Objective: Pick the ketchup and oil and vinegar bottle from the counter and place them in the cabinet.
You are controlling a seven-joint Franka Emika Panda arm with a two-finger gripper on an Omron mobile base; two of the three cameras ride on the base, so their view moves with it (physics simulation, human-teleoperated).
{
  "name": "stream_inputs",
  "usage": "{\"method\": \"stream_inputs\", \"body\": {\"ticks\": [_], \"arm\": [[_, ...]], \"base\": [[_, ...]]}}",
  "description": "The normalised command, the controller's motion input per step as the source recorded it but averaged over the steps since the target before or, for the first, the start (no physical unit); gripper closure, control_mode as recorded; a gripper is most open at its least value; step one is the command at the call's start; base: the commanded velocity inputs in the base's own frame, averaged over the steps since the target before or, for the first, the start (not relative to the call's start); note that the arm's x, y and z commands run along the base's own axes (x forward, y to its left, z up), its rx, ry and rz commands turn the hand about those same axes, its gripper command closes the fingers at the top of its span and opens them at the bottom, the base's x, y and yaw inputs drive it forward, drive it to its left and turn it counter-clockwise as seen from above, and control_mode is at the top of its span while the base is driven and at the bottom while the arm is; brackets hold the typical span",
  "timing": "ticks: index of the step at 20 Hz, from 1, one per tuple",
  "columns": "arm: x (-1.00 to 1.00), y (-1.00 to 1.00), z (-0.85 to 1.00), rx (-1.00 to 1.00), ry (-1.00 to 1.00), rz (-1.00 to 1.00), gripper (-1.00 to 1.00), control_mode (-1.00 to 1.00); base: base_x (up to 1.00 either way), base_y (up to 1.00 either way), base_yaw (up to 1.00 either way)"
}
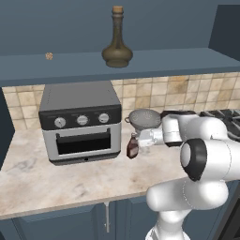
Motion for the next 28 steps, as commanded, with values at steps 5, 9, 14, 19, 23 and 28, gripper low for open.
{"method": "stream_inputs", "body": {"ticks": [5,9,14,19,23,28], "arm": [[0.05,0.0,0.0,0.0,0.0,-0.03,-1.0,-1.0],[0.04,0.0,0.0,0.0,0.0,-0.06,-1.0,-1.0],[0.06,0.01,0.0,0.0,0.0,-0.05,-1.0,-1.0],[0.07,0.04,-0.04,-0.02,0.0,-0.04,-1.0,-1.0],[0.08,0.06,-0.07,-0.03,0.0,-0.04,-1.0,-1.0],[0.08,0.03,-0.08,-0.02,0.0,-0.04,-1.0,-1.0]], "base": [[0.0,0.0,0.0],[0.0,0.0,0.0],[0.0,0.0,0.0],[0.0,0.0,0.0],[0.0,0.0,0.0],[0.0,0.0,0.0]]}}
